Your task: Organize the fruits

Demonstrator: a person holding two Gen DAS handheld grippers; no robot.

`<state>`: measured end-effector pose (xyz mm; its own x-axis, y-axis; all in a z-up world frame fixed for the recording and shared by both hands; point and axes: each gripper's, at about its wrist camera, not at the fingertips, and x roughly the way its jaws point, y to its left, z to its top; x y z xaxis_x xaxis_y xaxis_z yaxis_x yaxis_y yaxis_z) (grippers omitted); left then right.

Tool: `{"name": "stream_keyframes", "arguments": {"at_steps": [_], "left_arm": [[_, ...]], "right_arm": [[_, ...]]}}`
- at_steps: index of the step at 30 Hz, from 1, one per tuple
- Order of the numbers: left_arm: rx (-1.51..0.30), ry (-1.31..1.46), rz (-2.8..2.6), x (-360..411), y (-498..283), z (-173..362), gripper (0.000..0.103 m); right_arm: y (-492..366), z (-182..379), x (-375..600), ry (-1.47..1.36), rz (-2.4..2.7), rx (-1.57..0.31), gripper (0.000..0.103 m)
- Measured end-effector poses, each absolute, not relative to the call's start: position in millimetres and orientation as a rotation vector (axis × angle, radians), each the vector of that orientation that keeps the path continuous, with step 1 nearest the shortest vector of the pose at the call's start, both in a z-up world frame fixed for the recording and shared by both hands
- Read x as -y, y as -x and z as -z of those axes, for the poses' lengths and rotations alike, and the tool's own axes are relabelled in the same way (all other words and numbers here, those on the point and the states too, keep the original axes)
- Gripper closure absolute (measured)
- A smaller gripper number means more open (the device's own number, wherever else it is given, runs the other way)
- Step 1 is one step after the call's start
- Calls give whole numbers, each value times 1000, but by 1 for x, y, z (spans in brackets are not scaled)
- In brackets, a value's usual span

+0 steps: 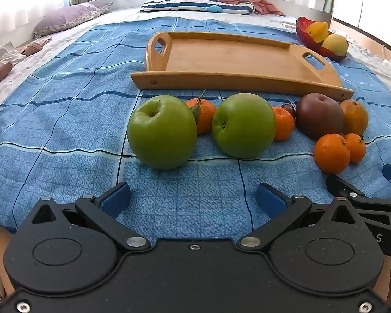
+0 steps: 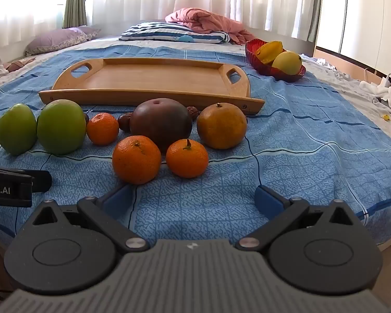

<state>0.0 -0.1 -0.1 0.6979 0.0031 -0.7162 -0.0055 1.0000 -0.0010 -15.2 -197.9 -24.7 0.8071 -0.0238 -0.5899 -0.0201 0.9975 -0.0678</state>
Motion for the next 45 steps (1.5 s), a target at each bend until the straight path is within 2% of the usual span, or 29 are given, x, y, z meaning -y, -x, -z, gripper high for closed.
{"name": "stream_keyframes", "arguments": {"at_steps": [45], "left_arm": [[-797,-2,-9,1,2,-1,0]], "right_arm": [[18,26,198,78,4,-622,0]]}}
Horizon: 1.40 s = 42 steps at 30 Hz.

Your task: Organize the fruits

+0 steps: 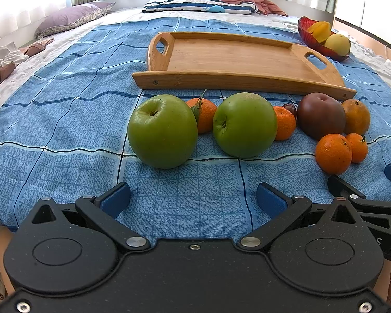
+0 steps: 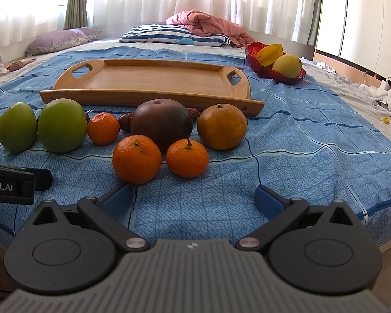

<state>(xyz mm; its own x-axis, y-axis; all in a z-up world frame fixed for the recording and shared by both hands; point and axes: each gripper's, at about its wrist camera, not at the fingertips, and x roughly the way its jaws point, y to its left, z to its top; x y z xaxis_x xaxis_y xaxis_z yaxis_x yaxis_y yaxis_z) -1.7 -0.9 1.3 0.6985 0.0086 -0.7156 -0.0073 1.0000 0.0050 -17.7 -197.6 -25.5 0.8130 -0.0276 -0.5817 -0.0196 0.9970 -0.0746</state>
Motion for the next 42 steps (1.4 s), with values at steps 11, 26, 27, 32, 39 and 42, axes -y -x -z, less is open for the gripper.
{"name": "stream_keyframes", "arguments": {"at_steps": [11,26,27,32,39,42], "left_arm": [[-798,-2,-9,1,2,-1,0],[-797,-3,-10,1,2,-1,0],[-798,-3,-10,1,2,-1,0],[-797,-3,-10,1,2,-1,0],[-798,-4,-11,0,0,-1,0],[-798,-2,-12,-1,1,-1,0]], "right_arm": [[18,26,197,80,4,-620,0],[18,26,197,81,4,-619,0],[18,26,197,81,4,-619,0],[19,26,197,81,4,-617,0],[19,28,201,80,4,-612,0],[18,28,198,81,4,-611,0]]}}
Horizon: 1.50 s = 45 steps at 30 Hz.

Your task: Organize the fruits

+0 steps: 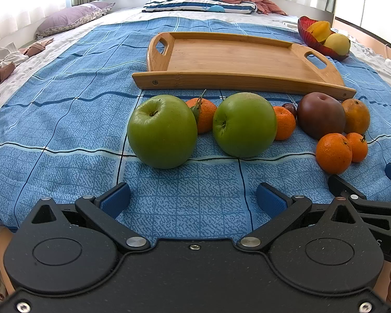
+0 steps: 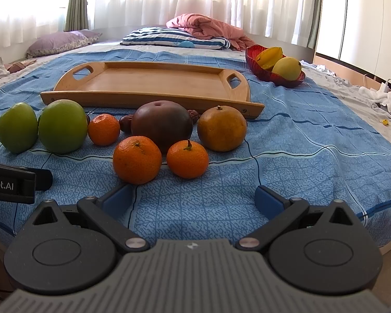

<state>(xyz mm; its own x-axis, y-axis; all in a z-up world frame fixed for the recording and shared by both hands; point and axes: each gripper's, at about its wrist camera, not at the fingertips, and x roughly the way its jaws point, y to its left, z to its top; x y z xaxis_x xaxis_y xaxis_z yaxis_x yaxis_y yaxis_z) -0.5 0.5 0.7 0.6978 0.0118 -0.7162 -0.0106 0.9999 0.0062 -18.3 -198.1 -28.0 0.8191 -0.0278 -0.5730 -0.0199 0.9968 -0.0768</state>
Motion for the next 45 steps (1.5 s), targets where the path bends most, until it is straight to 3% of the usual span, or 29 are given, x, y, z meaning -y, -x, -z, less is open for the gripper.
{"name": "stream_keyframes", "arguments": {"at_steps": [26,29,36,40,45], "left_arm": [[-691,-13,-20,0,14,3,0],[-646,-16,-25,-4,18,-5,5],[-487,-67,-44,-9,25,-30,6],[-496,-59,-51,-13,16,-31,23],[-512,-33,-67,-22,9,-28,26]], "right_arm": [[26,25,201,47,-3,-564,0],[33,21,200,35,-36,-528,0],[46,10,184,113,-76,-415,11],[43,8,174,142,-111,-415,21],[43,7,165,155,-120,-412,32]]}}
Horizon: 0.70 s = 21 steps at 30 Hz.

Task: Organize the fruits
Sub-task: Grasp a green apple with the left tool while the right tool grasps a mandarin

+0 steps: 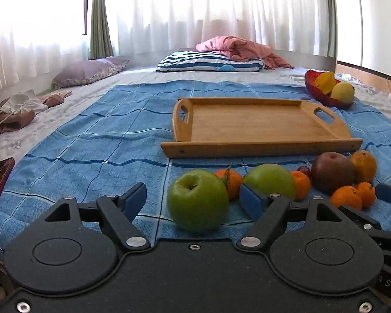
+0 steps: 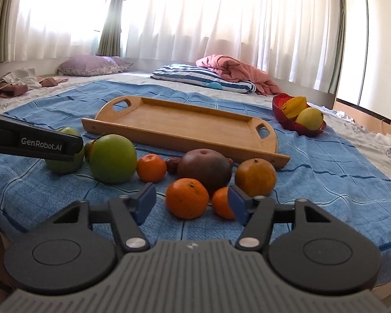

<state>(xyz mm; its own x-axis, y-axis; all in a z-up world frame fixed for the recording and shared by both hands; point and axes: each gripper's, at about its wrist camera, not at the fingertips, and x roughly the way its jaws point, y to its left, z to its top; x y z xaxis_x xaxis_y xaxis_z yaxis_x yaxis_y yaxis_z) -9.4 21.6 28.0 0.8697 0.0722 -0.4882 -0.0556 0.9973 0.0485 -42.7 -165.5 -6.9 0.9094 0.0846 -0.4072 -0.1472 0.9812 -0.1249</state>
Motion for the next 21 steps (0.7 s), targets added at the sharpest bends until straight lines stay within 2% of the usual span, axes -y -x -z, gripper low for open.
{"name": "stream_keyframes", "arguments": {"at_steps": [5,9,12,13,16,21], "left_arm": [[-520,-18,-98,-29,3,-25,26],[-536,22,-73,-34,0,-21,31],[-543,38,-53,-34,0,-20,39],[-544,43,-47,-34,0,-19,43],[-554,55,-32,-33,2,-18,48],[-547,131,-19,-39,4,-15,49]], "right_arm": [[41,7,167,97,-140,-438,34],[39,9,167,76,-144,-452,36],[37,9,168,44,-115,-464,53],[35,8,171,13,-105,-472,55],[34,9,179,-91,-102,-496,55],[33,12,182,-118,-99,-507,55]]}}
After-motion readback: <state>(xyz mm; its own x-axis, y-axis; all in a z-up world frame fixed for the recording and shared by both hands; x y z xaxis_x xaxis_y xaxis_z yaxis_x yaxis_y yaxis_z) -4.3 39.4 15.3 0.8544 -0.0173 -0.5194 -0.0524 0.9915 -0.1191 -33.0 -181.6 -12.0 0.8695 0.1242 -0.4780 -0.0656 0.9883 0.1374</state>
